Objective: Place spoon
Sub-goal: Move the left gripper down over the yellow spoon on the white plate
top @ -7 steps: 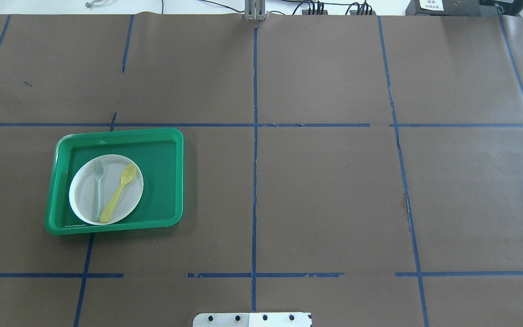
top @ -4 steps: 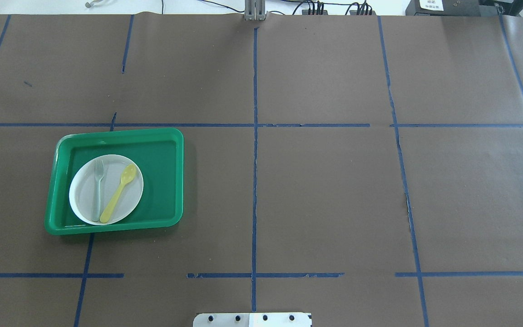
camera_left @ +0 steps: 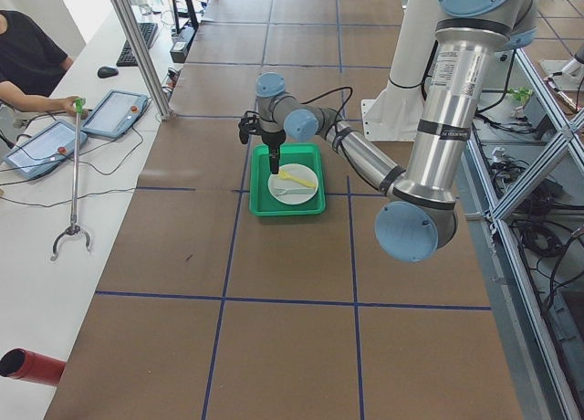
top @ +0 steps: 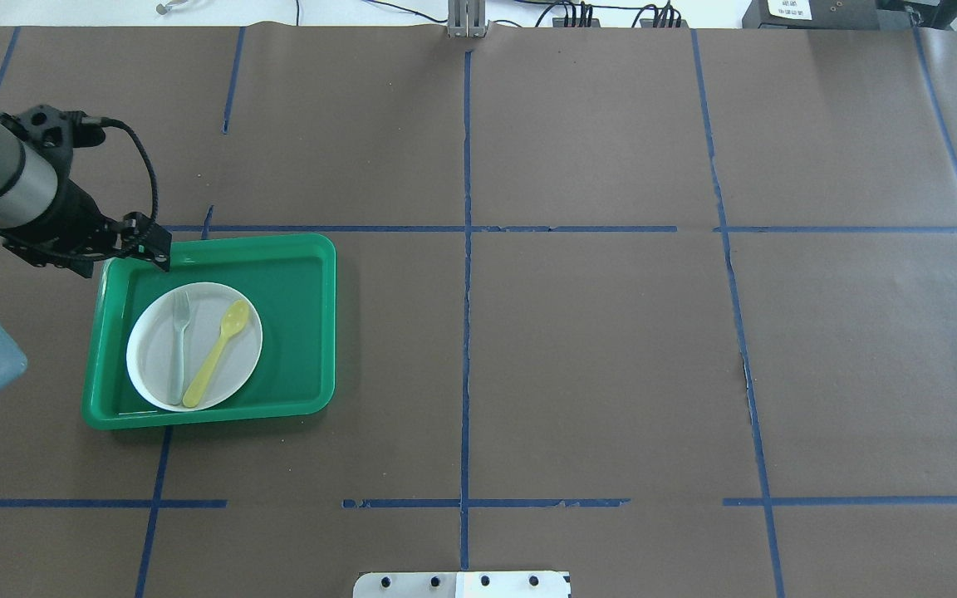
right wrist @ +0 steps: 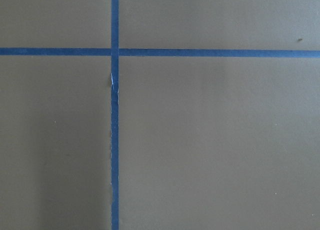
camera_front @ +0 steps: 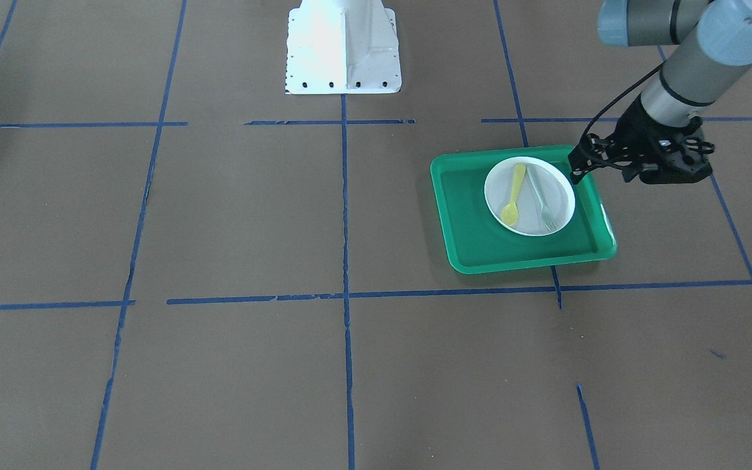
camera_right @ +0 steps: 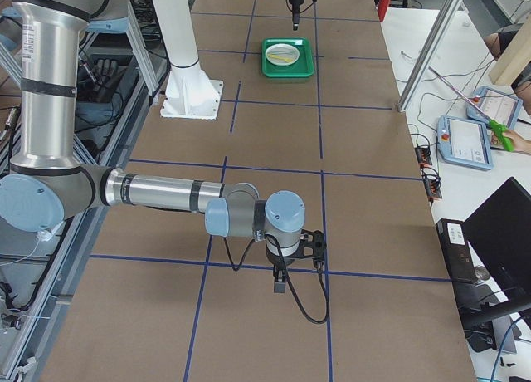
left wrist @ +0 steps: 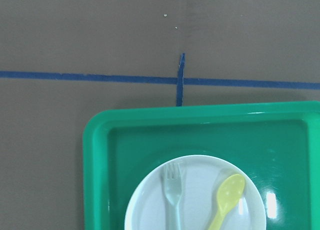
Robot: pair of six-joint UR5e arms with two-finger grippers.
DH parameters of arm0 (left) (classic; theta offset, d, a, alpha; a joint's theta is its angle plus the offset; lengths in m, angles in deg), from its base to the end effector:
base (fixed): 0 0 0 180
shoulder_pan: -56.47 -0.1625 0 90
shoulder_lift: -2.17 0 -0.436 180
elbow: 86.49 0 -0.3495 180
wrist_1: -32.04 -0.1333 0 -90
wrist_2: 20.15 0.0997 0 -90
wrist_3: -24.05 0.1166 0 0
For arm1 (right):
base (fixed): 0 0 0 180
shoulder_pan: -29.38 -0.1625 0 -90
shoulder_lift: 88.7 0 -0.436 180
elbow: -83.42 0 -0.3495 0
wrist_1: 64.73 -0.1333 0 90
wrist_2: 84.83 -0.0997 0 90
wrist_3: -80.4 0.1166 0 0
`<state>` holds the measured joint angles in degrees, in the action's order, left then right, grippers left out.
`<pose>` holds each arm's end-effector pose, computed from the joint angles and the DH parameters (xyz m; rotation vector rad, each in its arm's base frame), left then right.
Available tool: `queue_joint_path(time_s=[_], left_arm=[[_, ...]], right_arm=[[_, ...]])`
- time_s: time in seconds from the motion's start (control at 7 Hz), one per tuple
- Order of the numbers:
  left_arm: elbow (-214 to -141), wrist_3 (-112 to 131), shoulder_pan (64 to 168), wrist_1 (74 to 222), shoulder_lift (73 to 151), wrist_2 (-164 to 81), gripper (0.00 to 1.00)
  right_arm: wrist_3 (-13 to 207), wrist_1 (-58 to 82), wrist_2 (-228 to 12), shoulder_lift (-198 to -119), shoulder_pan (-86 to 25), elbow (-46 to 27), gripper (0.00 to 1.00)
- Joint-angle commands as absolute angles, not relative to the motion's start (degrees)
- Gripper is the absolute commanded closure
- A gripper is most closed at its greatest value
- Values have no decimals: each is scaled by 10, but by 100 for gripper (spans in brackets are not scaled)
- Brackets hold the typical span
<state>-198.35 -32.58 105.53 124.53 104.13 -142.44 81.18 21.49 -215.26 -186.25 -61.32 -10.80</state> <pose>0.2867 -0.4389 0.4149 -0.0032 0.8216 -0.0797 0.0625 -0.3913 0.7030 0.0070 -0.7057 0.0220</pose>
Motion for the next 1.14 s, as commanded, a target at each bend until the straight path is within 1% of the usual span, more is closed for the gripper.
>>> queue_joint_path(time_s=[0.0,0.14,0.29,0.43,0.86,1.0], left_arm=[[-1941,-395,987,1314,1040,-1387,0],[-1916,-417,967,1360,1040,-1380,1],[-1909,-420,955,1371,1040,-1373,6],[-1906,-419,952,1372,1040,-1373,15],[-1885,-415,942,1378,1045,-1372,24],[-1871,-415,941,1404,1045,-1372,25]], right_arm=[[812,215,-2153,-1863,-613,-108,0],[812,215,-2153,-1863,-613,-108,0],[811,215,-2153,-1863,-613,-108,0],[812,215,-2153,-1863,-613,-108,0],[812,215,-2153,-1863,-613,-108,0],[812,215,-2153,-1863,-613,-108,0]])
